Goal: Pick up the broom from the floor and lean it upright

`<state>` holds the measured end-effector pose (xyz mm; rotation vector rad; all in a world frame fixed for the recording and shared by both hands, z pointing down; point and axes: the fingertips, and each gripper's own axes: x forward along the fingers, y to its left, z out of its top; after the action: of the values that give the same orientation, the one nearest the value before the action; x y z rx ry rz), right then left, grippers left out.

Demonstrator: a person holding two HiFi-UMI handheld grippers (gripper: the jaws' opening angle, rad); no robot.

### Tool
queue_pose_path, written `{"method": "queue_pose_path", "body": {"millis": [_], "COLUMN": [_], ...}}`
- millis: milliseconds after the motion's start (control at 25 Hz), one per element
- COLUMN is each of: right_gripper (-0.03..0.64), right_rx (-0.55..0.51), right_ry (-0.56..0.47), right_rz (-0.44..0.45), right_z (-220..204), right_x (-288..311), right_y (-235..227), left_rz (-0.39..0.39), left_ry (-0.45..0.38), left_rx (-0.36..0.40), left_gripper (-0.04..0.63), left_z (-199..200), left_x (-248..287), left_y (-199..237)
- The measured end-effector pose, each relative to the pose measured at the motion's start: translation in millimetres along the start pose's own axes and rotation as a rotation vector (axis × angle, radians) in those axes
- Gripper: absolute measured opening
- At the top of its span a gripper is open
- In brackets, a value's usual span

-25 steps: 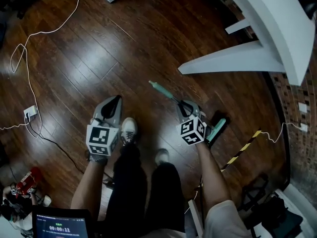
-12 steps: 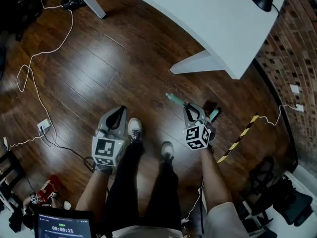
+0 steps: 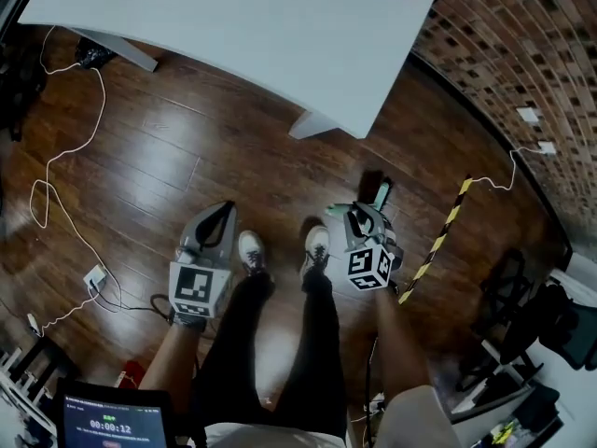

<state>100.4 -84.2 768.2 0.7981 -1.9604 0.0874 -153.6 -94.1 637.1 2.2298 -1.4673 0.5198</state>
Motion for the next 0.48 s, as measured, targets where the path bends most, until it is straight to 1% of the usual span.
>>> {"method": "queue_pose_path", "body": {"millis": [160,320,480], "right_gripper": [0.091,0.092,0.093], "right_rx": [0.071,0.174,0.240], "right_ry": [-0.034,-0.076,-0.111], "right_rz": [-0.051,-0.121,-0.145], "right_z": [-6,-8,-7], "right_x": [-23,-43,-50], "right_y": [-30,-68,-100], "left_rz": [0.024,0.062,0.087], "left_ry": [-0.007,-0.023,-0.026], "left_rx": [0.013,0.009,-0.002], "left_gripper": [0.000,0.000,0.000], "left_z": [18,38,58], "left_x": [11,20,29], "left_y": [-4,-15,-34]}}
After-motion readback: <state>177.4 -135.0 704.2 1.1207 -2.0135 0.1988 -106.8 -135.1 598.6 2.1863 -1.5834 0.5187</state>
